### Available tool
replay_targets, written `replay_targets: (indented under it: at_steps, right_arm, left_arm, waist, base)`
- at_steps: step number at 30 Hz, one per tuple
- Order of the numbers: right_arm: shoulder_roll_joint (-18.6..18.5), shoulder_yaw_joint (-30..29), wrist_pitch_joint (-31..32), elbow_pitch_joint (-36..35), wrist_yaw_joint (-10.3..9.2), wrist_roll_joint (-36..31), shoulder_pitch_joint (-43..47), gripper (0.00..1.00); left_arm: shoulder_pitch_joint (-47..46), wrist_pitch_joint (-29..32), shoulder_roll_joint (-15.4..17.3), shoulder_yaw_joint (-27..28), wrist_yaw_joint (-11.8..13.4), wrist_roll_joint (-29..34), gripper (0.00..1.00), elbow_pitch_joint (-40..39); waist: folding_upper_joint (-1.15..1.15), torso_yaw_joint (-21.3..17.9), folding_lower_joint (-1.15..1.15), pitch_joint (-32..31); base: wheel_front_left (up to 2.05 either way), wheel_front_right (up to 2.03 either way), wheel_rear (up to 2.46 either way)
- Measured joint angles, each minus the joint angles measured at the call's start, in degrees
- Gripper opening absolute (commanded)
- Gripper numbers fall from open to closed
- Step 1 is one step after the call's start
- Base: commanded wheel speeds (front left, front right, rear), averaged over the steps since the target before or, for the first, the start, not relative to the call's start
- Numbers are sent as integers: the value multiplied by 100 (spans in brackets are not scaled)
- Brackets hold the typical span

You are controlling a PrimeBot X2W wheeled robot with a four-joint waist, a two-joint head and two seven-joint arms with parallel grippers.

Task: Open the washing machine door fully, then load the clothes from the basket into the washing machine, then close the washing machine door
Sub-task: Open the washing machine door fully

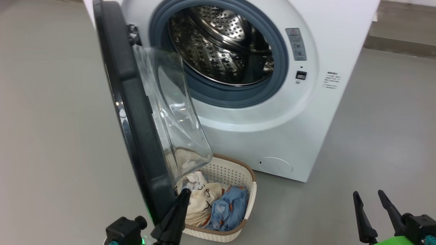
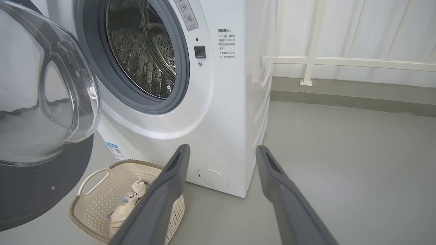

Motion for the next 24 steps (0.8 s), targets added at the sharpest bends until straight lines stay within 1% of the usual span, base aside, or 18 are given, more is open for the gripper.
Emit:
replay_targets:
  at_steps: [7, 12, 24]
  right_arm:
    - [-1, -23, 0, -41, -1, -2, 4, 100]
    - [-3, -2, 0, -55, 0, -3, 1, 100]
    - [-58, 64, 0, -48, -1, -2, -10, 100]
  left_arm:
    - [93, 2, 107, 107, 102, 0, 0, -125]
    - [93, 2, 199, 270, 236, 0, 0, -181]
    - [189, -40, 474, 984, 728, -40, 0, -277]
  waist:
    - [0, 269, 0, 28]
    - [0, 410, 0, 79]
    - [0, 470, 0, 184]
  base:
    - [0, 0, 0]
    - [0, 0, 0]
    - [0, 0, 0]
